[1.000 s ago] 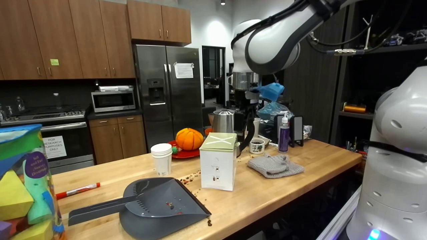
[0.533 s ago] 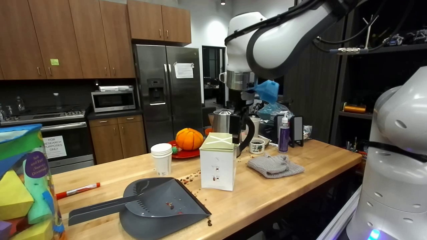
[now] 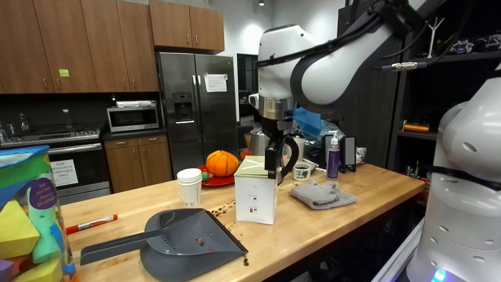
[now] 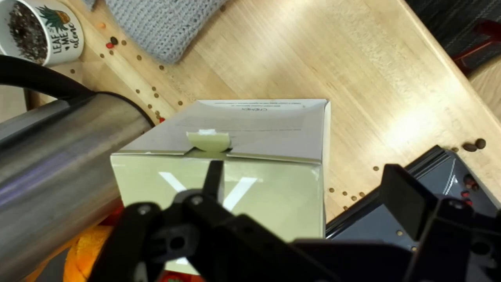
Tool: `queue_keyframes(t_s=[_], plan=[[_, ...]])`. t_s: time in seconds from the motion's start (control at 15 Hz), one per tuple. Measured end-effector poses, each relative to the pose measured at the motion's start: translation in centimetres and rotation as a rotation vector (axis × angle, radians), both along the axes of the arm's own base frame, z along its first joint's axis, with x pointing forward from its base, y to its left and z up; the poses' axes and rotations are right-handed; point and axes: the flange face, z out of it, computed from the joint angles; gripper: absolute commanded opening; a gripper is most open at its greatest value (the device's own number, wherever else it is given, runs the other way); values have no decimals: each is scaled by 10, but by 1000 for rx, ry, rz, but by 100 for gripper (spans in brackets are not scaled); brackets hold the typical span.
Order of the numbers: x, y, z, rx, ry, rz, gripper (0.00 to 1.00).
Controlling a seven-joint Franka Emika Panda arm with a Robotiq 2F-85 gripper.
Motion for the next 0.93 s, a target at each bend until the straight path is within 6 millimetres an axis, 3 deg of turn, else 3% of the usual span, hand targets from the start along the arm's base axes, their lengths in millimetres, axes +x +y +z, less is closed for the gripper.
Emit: queue_keyframes(t_s=[0.47, 0.93], plan=[[-3, 16, -10, -49, -56, 29, 100], [-1, 18, -15, -116, -121, 18, 100]])
